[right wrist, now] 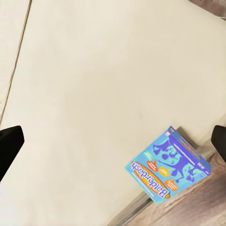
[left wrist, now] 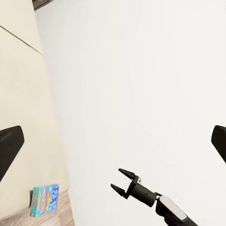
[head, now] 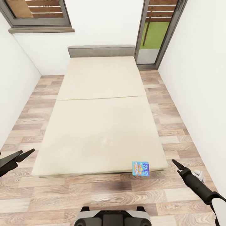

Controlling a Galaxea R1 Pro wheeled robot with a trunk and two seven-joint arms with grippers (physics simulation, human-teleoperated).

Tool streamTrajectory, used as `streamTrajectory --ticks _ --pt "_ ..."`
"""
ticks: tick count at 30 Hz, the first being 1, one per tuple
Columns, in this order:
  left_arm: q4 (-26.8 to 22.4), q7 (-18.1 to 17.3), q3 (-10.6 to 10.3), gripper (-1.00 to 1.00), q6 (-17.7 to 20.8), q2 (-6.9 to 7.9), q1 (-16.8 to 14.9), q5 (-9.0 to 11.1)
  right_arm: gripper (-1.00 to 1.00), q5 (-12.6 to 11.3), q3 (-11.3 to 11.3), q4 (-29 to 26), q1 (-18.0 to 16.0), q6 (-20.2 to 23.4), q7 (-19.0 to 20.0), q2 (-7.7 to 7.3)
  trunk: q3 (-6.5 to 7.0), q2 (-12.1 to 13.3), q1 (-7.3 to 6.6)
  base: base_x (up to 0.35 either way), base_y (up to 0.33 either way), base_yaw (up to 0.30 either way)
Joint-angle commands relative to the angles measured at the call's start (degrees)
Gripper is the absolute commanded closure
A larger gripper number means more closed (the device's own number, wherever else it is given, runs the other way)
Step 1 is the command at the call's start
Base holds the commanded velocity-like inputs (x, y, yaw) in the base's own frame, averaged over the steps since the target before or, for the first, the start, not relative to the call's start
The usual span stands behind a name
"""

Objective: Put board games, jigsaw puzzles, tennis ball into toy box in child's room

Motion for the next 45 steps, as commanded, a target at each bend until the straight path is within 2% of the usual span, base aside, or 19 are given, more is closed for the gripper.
streamTrajectory --ticks 1,45 --pt "-0.01 -0.25 0.01 -1.00 0.61 0.01 -0.03 -0.10 -1.00 -0.13 -0.13 -0.02 -0.04 0.40 0.10 0.01 0.03 -0.08 0.03 0.000 0.000 0.000" --pt "-0.01 -0.25 0.01 -1.00 0.62 -0.08 -0.02 -0.07 -1.00 -0.16 -0.19 -0.12 -0.04 0.35 0.04 -0.02 4.14 -0.08 0.03 0.000 0.000 0.000"
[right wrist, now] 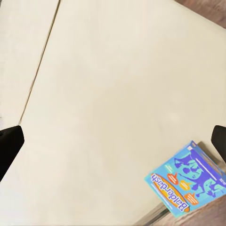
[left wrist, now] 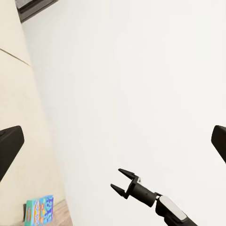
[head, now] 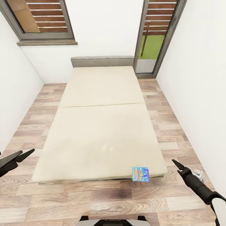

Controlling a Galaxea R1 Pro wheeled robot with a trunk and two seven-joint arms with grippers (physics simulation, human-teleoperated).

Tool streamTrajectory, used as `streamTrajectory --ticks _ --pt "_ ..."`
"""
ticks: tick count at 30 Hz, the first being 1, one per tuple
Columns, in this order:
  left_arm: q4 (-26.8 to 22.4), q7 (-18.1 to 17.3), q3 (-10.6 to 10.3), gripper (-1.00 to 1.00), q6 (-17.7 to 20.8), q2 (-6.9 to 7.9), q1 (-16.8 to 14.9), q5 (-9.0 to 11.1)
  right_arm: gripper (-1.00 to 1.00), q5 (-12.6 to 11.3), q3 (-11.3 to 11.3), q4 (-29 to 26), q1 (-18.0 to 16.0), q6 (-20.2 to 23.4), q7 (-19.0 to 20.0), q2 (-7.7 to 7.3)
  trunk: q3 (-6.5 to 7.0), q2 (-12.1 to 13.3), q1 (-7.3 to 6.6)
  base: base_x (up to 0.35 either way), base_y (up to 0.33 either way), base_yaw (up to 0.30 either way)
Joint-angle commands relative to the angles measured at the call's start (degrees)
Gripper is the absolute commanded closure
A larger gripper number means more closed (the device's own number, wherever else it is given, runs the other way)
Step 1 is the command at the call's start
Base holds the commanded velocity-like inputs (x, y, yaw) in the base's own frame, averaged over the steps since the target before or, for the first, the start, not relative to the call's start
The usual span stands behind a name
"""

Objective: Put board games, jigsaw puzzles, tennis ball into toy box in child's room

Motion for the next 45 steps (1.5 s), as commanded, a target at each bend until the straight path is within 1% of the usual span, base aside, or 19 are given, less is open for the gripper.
streamTrajectory --ticks 1,9,29,45 --pt "-0.01 -0.25 0.01 -1.00 0.61 0.01 -0.03 -0.09 -1.00 -0.15 -0.13 -0.01 -0.04 0.41 0.13 0.00 0.02 -0.09 0.03 0.000 0.000 0.000" --pt "-0.01 -0.25 0.01 -1.00 0.60 -0.05 -0.04 -0.16 -1.00 -0.41 -0.13 -0.01 -0.04 0.46 0.19 0.01 0.77 -0.09 0.03 0.000 0.000 0.000" --pt "-0.01 -0.25 0.02 -1.00 0.59 0.00 -0.03 -0.19 -1.00 -0.10 -0.07 -0.01 -0.04 0.37 -0.14 0.07 2.64 -0.09 0.03 0.000 0.000 0.000" --pt "-0.01 -0.25 0.44 -1.00 0.59 0.01 -0.02 -0.29 -1.00 -0.08 -0.08 0.04 -0.04 0.37 -0.23 0.07 4.14 -0.09 0.03 0.000 0.000 0.000"
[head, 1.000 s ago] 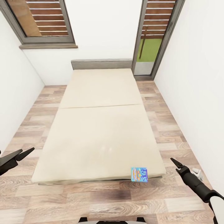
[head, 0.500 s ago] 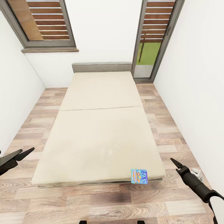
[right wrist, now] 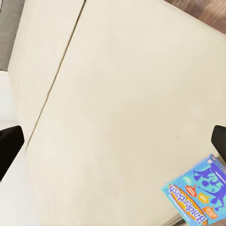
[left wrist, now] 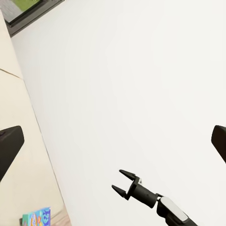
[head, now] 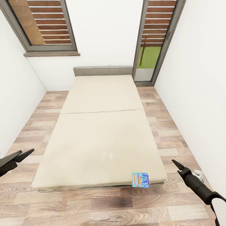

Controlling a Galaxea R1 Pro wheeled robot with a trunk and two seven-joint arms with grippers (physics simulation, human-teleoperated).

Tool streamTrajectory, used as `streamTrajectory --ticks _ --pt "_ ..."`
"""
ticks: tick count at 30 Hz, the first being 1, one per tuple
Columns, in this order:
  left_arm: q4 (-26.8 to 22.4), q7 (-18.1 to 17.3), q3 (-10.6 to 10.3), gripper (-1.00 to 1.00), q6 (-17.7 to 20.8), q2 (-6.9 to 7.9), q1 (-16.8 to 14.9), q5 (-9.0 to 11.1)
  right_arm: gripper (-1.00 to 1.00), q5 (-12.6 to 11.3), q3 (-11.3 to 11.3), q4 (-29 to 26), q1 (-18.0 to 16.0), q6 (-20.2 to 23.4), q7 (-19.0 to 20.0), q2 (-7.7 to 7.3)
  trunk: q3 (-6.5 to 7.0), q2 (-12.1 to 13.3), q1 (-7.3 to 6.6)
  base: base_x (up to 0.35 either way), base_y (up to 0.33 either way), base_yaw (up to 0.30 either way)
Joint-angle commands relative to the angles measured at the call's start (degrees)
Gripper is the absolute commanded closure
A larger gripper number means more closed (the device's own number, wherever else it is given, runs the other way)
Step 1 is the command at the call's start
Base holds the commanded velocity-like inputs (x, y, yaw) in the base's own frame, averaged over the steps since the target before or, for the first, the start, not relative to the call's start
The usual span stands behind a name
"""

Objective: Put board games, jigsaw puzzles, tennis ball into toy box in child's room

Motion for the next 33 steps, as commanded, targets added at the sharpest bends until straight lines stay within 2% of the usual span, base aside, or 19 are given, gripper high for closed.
streamTrajectory --ticks 1,33 --pt "-0.01 -0.25 0.02 -1.00 0.61 0.01 -0.02 -0.11 -1.00 -0.11 -0.11 0.00 -0.05 0.40 0.11 0.04 0.02 -0.09 0.03 0.000 0.000 0.000" --pt "-0.01 -0.25 0.03 -1.00 0.61 -0.03 -0.03 -0.09 -1.00 -0.06 0.13 -0.02 -0.05 0.32 0.05 0.08 3.01 -0.09 0.03 0.000 0.000 0.000"
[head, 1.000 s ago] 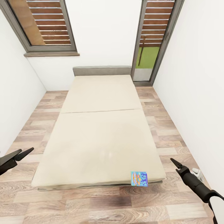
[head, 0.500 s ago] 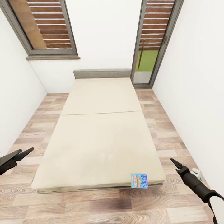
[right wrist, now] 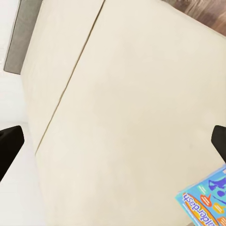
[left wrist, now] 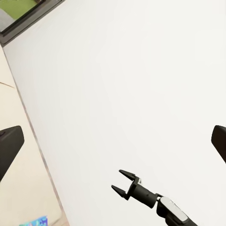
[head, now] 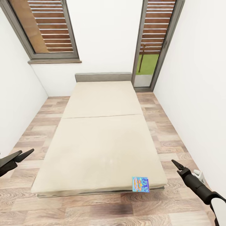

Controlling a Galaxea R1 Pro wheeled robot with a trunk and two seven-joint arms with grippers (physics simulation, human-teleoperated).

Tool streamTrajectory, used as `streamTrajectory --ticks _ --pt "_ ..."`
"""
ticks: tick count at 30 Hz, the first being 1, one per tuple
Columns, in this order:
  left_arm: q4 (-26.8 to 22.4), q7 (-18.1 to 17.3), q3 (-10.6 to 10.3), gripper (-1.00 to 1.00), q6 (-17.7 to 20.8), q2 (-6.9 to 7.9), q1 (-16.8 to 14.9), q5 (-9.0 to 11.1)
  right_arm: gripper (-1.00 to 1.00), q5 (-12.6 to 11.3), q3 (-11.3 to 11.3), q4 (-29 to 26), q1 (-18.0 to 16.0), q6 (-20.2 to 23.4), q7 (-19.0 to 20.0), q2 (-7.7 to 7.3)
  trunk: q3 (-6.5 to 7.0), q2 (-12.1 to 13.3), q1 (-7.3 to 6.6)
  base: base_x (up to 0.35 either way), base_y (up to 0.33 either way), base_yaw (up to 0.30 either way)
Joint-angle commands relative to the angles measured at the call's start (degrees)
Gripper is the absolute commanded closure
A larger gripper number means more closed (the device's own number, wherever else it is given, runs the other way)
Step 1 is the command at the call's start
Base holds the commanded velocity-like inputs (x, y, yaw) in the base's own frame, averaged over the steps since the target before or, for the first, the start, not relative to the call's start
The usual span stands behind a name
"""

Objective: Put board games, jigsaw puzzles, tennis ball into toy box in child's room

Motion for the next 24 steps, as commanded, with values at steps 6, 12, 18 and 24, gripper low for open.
streamTrajectory --ticks 6,12,18,24 --pt "-0.01 -0.25 0.01 -1.00 0.61 0.03 -0.04 -0.19 -1.00 -0.11 -0.07 0.02 -0.05 0.40 0.09 0.01 0.47 -0.09 0.03 0.000 0.000 0.001" --pt "-0.01 -0.25 0.01 -1.00 0.61 -0.03 -0.03 -0.06 -1.00 -0.23 -0.11 0.00 -0.05 0.40 0.32 0.01 0.70 -0.09 0.03 0.000 0.000 0.006" --pt "-0.01 -0.25 0.01 -1.00 0.61 0.00 -0.04 -0.16 -1.00 -0.20 -0.12 0.02 -0.05 0.41 0.39 0.01 0.74 -0.09 0.03 0.000 0.000 0.001" --pt "-0.01 -0.25 0.01 -1.00 0.61 -0.04 -0.04 -0.10 -1.00 -0.51 -0.25 0.01 -0.05 0.41 0.56 0.01 0.74 -0.09 0.03 0.000 0.000 0.000"
